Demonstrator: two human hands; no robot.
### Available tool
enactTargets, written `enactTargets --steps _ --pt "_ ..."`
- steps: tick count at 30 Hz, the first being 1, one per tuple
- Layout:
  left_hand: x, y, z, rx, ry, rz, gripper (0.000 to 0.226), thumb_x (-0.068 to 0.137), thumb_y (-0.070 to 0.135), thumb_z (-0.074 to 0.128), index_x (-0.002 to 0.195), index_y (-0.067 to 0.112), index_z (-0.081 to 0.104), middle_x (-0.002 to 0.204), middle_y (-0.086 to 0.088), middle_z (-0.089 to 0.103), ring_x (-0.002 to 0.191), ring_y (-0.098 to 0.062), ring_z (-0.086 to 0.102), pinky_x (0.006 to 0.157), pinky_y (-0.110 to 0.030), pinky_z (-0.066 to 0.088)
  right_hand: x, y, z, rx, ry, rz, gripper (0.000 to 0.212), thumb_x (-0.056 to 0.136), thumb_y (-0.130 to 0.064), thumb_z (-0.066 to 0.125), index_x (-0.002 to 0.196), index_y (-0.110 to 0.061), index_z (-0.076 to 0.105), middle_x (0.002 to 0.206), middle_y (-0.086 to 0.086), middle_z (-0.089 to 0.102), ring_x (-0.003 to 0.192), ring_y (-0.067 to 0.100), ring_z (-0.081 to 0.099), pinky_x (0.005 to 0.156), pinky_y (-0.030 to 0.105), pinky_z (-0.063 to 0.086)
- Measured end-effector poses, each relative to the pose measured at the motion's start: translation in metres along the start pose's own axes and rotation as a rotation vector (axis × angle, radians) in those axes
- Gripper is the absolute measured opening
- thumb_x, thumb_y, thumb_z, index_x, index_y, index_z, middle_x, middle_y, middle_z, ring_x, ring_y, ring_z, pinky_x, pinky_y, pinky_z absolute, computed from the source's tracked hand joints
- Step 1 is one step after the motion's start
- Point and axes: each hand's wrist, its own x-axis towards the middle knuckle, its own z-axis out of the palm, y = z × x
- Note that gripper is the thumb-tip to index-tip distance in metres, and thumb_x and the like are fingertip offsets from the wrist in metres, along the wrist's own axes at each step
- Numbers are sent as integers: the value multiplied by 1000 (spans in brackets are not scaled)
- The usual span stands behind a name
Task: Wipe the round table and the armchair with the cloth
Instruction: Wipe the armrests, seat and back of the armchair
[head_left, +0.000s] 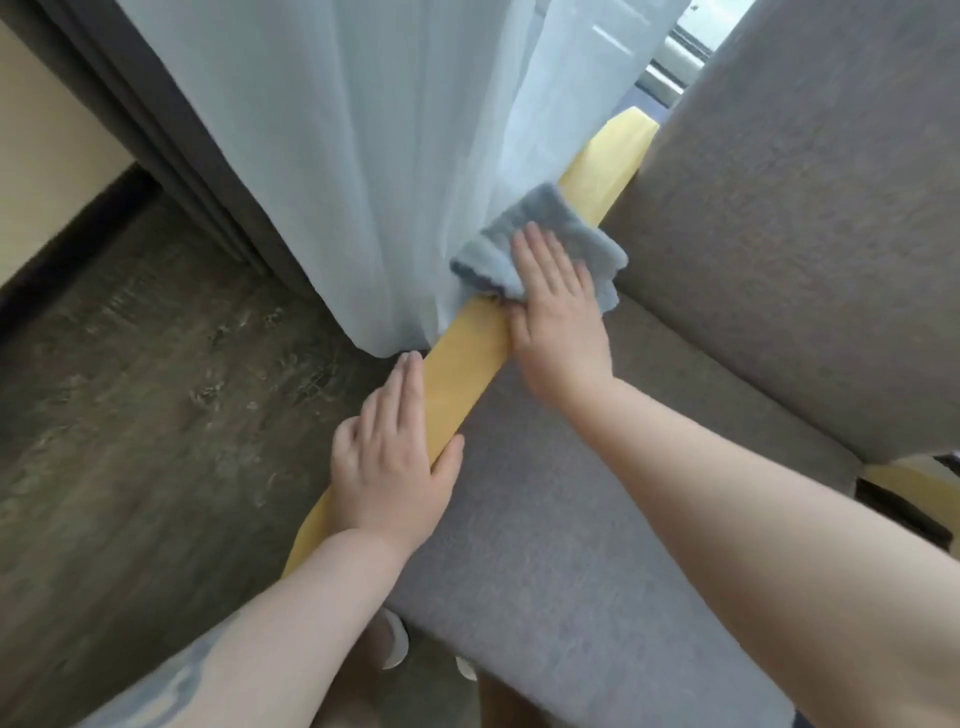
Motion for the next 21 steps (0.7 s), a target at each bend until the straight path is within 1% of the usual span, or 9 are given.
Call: enactTargets --steps 2,3,7,8,10,12,16,18,21 --pt "-17 -16 -1 17 -45 21 83 87 54 45 153 14 15 156 -3 26 138 -19 34 106 -43 34 -25 -20 10 40 69 217 62 89 -16 40 149 -9 26 157 8 22 146 23 15 118 47 13" --pt "-28 -24 -2 12 -61 2 83 87 56 42 153 15 13 157 -3 25 140 -18 30 110 -44 32 -45 -42 21 67 52 171 63 86 -16 40 148 -8 29 156 10 24 145 25 17 117 47 15" --pt "-73 -46 -5 19 -85 -53 80 87 59 35 149 9 23 151 -9 37 135 -21 31 108 -47 35 -70 -74 30 16 -216 -467 56 93 -24 43 147 -12 34 154 6 31 144 23 22 118 41 12" --pt "-79 -50 -5 -9 -96 -46 81 89 60 31 152 11 18 154 -5 29 138 -19 27 109 -43 31 -56 -65 25 -30 -182 -437 55 94 -26 42 147 -13 34 154 5 31 144 22 22 118 41 13" --pt "-79 -56 -5 -137 -67 -4 75 93 59 23 154 17 9 157 4 15 142 -15 20 112 -31 25 -40 -53 19 -3 -61 -116 56 93 -23 40 148 -14 32 156 3 27 146 21 17 118 44 12" --pt "-77 -60 -1 -247 -34 -6 64 98 48 24 153 18 16 157 5 19 143 -14 21 113 -24 19 -68 -78 30 72 38 149 59 92 -20 41 149 -14 29 157 3 24 147 21 13 119 45 10" --pt "-80 -61 4 -320 19 -96 53 95 27 32 141 1 39 147 -13 42 137 -29 36 113 -28 20 -122 -133 47 134 -136 -225 51 95 -29 43 144 -14 41 151 3 37 144 24 23 119 43 9" --pt "-81 -62 -2 -363 13 -95 54 98 30 29 145 4 35 151 -7 36 140 -19 28 113 -19 14 -95 -107 38 48 -193 -398 50 94 -32 39 140 -15 47 147 4 43 141 25 29 118 41 9" --pt "-83 -63 -12 -490 -42 -118 48 102 31 33 149 20 30 152 7 31 135 1 24 105 -12 20 -60 -75 25 -9 -128 -229 43 89 -33 39 121 -16 62 134 4 56 137 25 37 117 40 11"
